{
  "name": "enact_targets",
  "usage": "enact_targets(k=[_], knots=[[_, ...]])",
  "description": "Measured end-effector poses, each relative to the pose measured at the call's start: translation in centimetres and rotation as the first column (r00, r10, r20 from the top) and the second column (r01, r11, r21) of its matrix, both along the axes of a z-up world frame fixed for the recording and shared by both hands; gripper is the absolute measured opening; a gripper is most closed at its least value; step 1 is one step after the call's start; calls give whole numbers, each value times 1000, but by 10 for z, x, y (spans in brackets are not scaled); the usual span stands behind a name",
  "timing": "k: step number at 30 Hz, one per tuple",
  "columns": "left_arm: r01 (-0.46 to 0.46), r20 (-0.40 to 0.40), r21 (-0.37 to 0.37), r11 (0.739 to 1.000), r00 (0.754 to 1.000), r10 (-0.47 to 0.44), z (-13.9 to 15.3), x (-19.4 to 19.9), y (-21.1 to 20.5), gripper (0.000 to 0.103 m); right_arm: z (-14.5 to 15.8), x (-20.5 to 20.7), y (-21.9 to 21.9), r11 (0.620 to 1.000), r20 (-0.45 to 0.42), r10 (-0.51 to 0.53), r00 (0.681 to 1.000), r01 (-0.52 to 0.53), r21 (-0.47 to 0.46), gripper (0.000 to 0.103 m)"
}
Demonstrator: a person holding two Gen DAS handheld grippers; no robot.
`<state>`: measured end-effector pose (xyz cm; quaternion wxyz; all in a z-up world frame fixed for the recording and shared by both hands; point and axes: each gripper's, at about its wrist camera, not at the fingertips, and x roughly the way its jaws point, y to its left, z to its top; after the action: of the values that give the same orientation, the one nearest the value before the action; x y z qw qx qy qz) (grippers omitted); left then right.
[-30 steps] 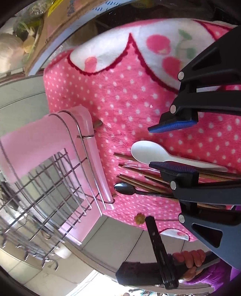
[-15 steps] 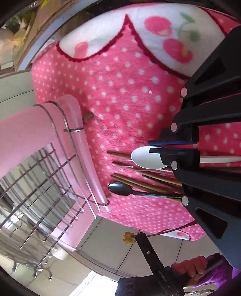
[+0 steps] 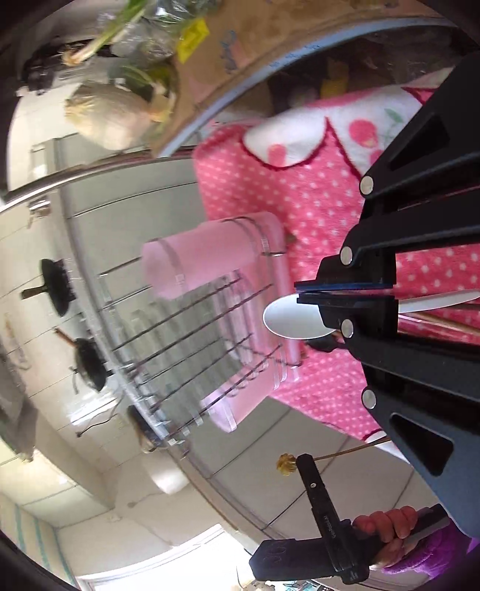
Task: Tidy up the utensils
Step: 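Lift both spoons, carry them over the pink cup and open both tools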
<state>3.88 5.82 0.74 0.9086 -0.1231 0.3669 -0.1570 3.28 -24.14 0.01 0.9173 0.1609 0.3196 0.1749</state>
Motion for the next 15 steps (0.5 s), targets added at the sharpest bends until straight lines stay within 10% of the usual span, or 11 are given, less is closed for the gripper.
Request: enact_targets(k=[15], knots=[[-123,261,2,992,958,119,97,40,14,1,95,59,-19,997,325,-65,944,46,65,2]])
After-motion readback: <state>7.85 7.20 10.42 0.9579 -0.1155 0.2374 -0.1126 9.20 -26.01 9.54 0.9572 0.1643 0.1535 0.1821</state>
